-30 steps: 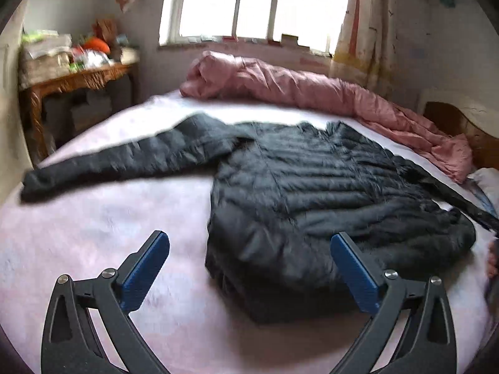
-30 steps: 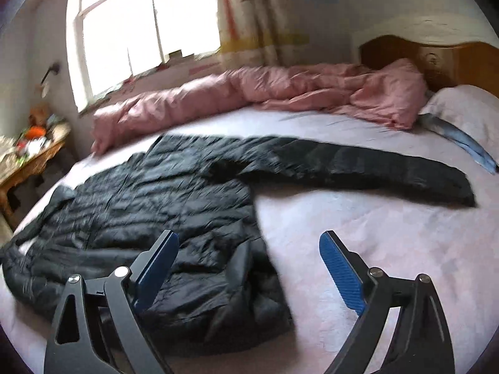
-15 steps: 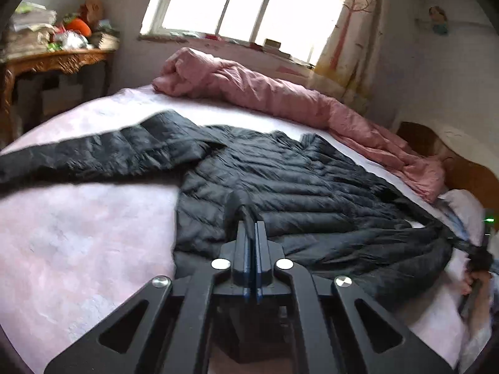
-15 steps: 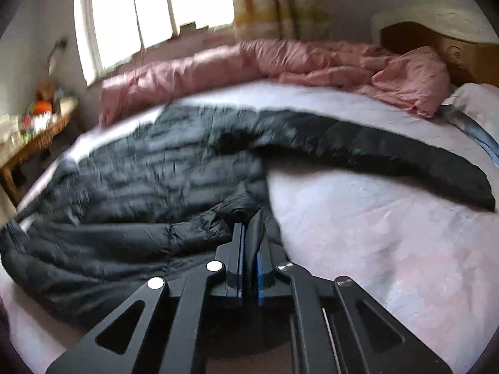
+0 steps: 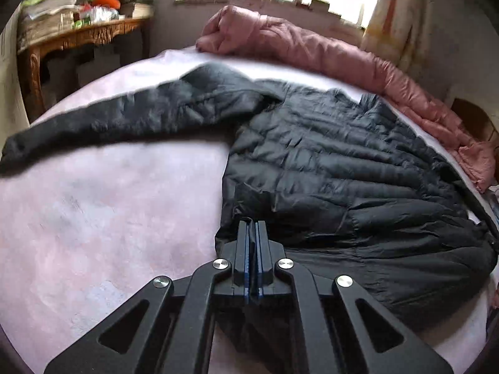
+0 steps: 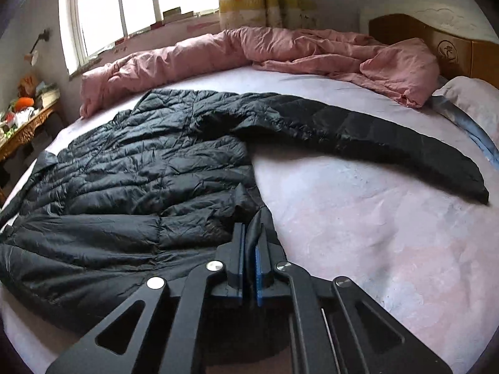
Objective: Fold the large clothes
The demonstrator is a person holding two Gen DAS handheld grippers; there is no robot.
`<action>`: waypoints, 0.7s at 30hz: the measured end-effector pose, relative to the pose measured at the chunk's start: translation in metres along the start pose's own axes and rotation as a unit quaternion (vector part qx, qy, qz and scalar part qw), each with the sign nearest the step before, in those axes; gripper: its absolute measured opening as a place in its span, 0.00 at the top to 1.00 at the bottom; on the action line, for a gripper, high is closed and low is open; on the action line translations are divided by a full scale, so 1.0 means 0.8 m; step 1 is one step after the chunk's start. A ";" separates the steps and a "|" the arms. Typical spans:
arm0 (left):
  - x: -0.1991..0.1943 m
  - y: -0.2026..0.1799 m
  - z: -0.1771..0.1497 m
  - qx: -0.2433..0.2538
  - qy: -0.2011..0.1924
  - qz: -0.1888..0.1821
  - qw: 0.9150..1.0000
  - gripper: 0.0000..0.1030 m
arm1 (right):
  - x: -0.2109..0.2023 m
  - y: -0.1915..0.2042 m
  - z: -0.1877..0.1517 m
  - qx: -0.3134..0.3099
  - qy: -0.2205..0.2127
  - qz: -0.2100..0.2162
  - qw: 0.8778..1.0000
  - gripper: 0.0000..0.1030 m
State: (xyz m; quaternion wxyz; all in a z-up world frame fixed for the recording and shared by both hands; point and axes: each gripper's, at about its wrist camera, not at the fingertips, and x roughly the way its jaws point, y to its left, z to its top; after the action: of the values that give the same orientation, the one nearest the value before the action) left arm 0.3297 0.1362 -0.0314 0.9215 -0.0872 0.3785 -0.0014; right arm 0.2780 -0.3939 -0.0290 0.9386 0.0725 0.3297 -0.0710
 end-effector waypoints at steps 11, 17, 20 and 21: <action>-0.070 -0.018 -0.013 0.036 -0.119 0.013 0.992 0.28 | -0.045 -0.015 0.002 0.034 -0.079 -0.010 0.996 0.21; -0.137 -0.065 -0.043 0.118 -0.172 -0.069 0.976 0.14 | -0.087 0.009 -0.002 -0.017 -0.079 0.083 0.993 0.15; -0.139 -0.097 -0.056 0.179 -0.155 -0.057 0.970 0.08 | -0.085 0.052 -0.016 -0.128 -0.018 0.136 0.982 0.14; -0.130 -0.106 -0.058 0.192 -0.127 -0.034 0.973 0.08 | -0.086 0.070 -0.024 -0.180 -0.012 0.133 0.975 0.14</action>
State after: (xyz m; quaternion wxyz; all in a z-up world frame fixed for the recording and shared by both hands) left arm 0.2283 0.0523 0.0223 0.9610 0.0787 0.2478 -0.0938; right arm 0.2233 -0.3293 0.0041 0.9413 -0.0551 0.3130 0.1140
